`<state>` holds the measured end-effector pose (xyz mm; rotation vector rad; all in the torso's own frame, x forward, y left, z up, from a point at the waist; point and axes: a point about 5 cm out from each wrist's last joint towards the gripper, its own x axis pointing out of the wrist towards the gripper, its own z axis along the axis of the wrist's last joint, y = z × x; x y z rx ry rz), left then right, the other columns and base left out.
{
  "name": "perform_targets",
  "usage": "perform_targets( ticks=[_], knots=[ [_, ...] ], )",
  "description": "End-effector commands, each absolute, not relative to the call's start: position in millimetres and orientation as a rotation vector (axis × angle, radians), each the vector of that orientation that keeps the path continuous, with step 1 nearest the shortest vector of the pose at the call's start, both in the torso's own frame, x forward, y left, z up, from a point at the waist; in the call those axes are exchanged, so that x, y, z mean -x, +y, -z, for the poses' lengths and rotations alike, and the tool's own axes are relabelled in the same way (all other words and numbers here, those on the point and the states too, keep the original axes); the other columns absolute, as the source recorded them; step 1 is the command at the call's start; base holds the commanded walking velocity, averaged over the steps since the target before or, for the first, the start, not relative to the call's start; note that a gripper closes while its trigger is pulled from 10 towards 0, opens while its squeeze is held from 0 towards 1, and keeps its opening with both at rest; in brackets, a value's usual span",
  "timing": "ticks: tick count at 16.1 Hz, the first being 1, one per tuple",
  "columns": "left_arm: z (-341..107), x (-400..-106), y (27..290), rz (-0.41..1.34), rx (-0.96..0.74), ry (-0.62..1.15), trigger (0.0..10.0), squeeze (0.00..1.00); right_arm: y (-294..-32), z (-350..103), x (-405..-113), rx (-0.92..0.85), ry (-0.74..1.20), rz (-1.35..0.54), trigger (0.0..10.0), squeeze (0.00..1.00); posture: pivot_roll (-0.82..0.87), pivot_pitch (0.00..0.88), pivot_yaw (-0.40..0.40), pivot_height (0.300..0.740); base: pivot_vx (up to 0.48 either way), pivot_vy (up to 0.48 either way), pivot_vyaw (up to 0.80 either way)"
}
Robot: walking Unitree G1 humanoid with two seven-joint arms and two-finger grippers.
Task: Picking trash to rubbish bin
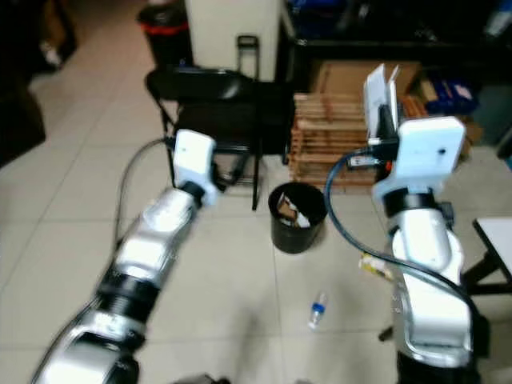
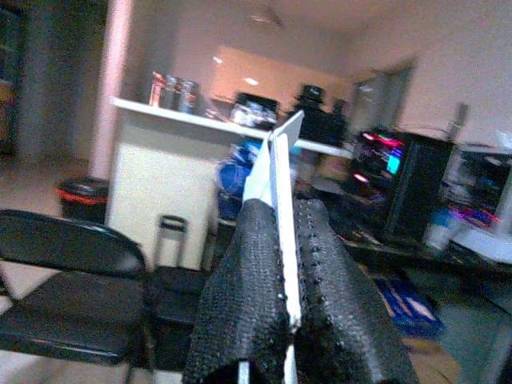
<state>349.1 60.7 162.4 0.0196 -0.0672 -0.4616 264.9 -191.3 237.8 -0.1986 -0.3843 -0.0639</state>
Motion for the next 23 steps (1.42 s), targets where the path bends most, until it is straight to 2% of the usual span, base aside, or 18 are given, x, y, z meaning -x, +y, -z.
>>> perform_targets(
  ticks=[1,10,15,23],
  knots=[
    [-162.7,-350.5,65.7,0.458,-0.037,-0.063,10.0,0.00,-188.4,-244.2,-262.8,0.196,-0.418,0.053,10.0,0.00,0.15,0.081,-0.027,0.740,0.330,0.349,0.00],
    [-161.9,-348.2,64.8,0.485,-0.046,-0.065,10.0,0.00,-183.7,-245.9,-263.9,0.186,-0.428,0.051,10.0,0.00,0.15,0.087,-0.025,0.740,0.368,0.306,0.00],
    [-159.3,-348.1,64.4,0.473,-0.029,-0.051,10.0,0.00,-178.6,-245.4,-264.9,0.170,-0.425,0.040,10.0,0.00,0.15,0.099,-0.023,0.740,0.000,0.000,0.00],
    [-161.5,-346.7,55.9,0.521,0.007,-0.064,10.0,0.00,-182.4,-244.9,-264.0,0.188,-0.402,0.057,10.0,0.00,0.11,0.102,-0.029,0.740,0.035,0.000,-0.75]
  ],
)
